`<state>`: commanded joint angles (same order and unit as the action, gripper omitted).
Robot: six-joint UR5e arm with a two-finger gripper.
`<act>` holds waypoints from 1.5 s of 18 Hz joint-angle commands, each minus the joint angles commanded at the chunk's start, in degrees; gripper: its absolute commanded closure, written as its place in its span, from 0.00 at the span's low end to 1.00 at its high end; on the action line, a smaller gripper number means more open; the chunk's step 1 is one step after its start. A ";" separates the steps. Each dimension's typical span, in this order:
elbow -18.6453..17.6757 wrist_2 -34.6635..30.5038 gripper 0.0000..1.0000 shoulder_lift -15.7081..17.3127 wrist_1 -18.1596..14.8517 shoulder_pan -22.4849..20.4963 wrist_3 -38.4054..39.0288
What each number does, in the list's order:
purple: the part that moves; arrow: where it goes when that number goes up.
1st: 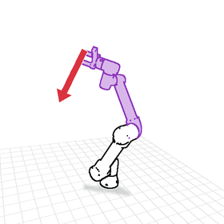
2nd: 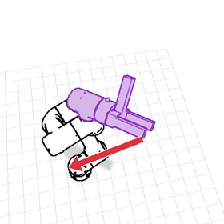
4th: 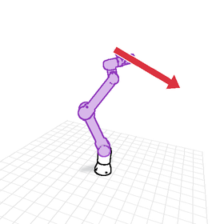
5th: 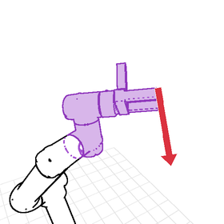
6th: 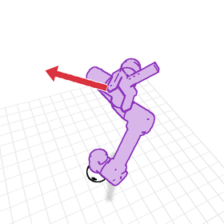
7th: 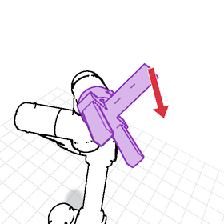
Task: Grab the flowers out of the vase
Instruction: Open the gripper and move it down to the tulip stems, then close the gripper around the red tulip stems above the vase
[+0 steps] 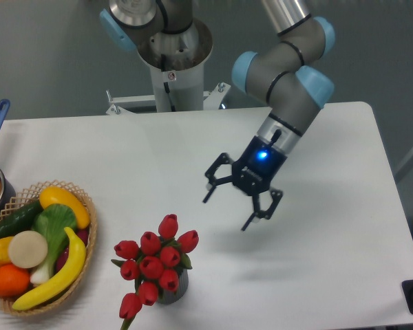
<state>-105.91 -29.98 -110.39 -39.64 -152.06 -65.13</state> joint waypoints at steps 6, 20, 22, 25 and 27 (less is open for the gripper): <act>4.93 4.05 0.00 -3.43 0.00 3.96 0.09; 12.66 4.84 0.00 -9.58 0.09 8.18 3.25; 12.92 4.75 0.00 -9.84 0.09 9.23 3.51; 12.93 4.84 0.20 -10.20 0.09 9.76 3.69; 12.93 5.02 0.56 -10.11 0.09 9.68 3.78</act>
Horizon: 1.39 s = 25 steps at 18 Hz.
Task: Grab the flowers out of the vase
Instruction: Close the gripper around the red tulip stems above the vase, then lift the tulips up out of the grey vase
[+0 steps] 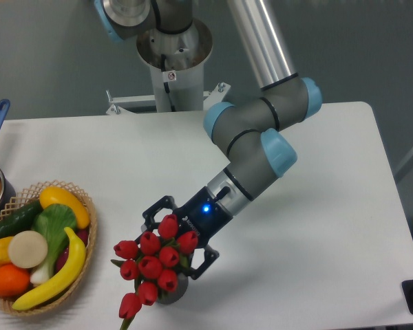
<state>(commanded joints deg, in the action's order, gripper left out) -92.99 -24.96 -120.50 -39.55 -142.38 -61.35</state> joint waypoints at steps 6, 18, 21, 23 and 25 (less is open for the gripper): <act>0.09 0.00 0.95 0.26 0.09 -0.79 0.00; 2.54 3.52 0.95 4.39 0.09 -0.79 8.69; 5.09 3.60 0.95 5.97 0.09 -0.79 13.87; 7.11 3.69 0.95 7.20 0.09 -0.79 16.95; 9.48 3.69 0.95 7.56 0.09 -0.88 19.50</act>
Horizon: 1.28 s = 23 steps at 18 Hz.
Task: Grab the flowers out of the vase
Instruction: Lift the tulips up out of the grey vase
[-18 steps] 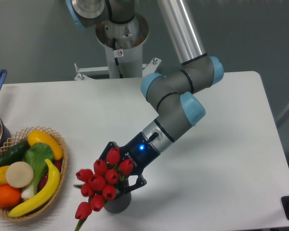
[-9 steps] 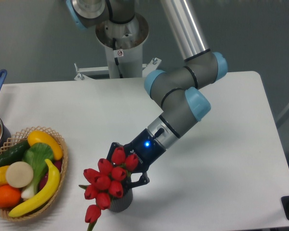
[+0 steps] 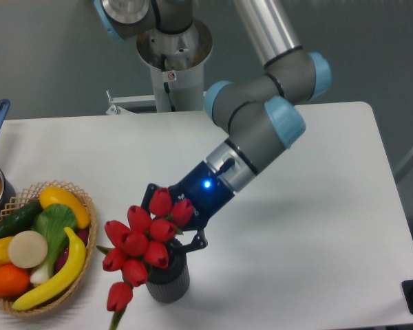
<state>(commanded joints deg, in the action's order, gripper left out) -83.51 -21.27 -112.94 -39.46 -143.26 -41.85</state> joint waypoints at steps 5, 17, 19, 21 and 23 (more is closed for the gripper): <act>3.43 0.00 0.94 0.18 0.00 -0.53 0.19; 6.17 -1.58 0.94 0.71 -0.09 -10.62 -2.88; 5.73 -3.42 0.95 0.44 -0.17 -13.08 -6.39; 4.06 -6.57 0.95 0.44 -0.18 -14.58 -9.12; 2.48 -10.00 0.96 0.62 -0.26 -15.20 -12.37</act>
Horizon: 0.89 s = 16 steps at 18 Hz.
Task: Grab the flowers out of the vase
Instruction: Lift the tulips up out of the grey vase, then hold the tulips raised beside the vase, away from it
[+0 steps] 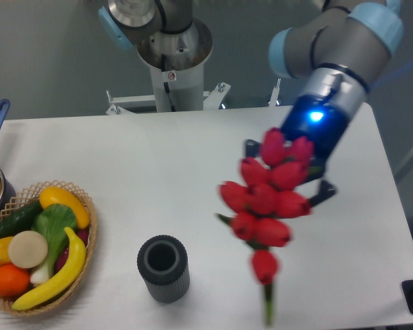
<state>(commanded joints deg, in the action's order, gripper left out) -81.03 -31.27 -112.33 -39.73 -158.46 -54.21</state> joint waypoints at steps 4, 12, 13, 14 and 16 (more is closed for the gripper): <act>-4.39 -0.98 0.98 0.00 -0.09 -2.55 -6.33; -11.25 -17.82 0.97 2.81 -0.44 -3.96 -11.71; -12.13 -21.77 0.97 3.34 -0.53 -3.79 -11.71; -12.75 -24.60 0.98 3.51 -0.53 -3.52 -11.71; -13.54 -28.73 0.96 3.60 -0.62 -2.04 -11.36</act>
<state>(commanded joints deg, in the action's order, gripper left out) -94.57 -60.01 -108.72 -40.34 -160.50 -65.57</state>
